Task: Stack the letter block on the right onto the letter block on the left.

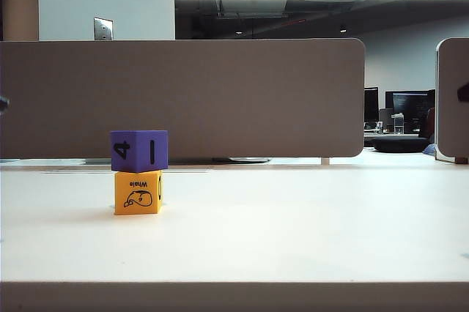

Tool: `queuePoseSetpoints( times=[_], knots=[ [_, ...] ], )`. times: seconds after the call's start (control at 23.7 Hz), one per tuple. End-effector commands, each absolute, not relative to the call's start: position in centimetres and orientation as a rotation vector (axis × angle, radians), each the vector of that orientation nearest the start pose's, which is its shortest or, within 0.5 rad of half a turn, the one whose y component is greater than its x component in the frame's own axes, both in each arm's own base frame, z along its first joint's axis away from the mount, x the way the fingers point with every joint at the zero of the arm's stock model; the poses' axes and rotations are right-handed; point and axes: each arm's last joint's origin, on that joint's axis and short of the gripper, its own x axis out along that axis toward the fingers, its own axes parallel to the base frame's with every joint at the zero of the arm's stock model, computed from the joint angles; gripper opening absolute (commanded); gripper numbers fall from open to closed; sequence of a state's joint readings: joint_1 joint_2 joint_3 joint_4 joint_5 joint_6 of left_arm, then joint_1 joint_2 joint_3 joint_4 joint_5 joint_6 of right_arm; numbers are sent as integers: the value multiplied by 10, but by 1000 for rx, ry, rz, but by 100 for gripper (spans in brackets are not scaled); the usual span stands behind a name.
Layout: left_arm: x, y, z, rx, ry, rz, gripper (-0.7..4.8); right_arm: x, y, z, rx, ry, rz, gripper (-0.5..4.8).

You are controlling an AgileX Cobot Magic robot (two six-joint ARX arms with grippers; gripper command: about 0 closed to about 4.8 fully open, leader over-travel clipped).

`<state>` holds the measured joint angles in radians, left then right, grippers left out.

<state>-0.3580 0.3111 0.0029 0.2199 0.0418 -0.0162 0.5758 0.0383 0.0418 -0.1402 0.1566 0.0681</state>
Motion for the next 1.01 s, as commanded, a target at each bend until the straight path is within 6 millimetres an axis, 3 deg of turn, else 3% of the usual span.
queuePoseSetpoints(
  times=[0.04, 0.46, 1.01],
  knots=[
    [106, -41, 161, -4, 73, -404, -6, 81, 47, 165, 38, 106, 406, -6],
    [92, -36, 164, -16, 20, -401, -6, 84, 48, 152, -13, 120, 410, -5],
    [91, -34, 164, -5, 16, -371, -6, 87, 44, 161, -17, 26, 367, 3]
  ],
)
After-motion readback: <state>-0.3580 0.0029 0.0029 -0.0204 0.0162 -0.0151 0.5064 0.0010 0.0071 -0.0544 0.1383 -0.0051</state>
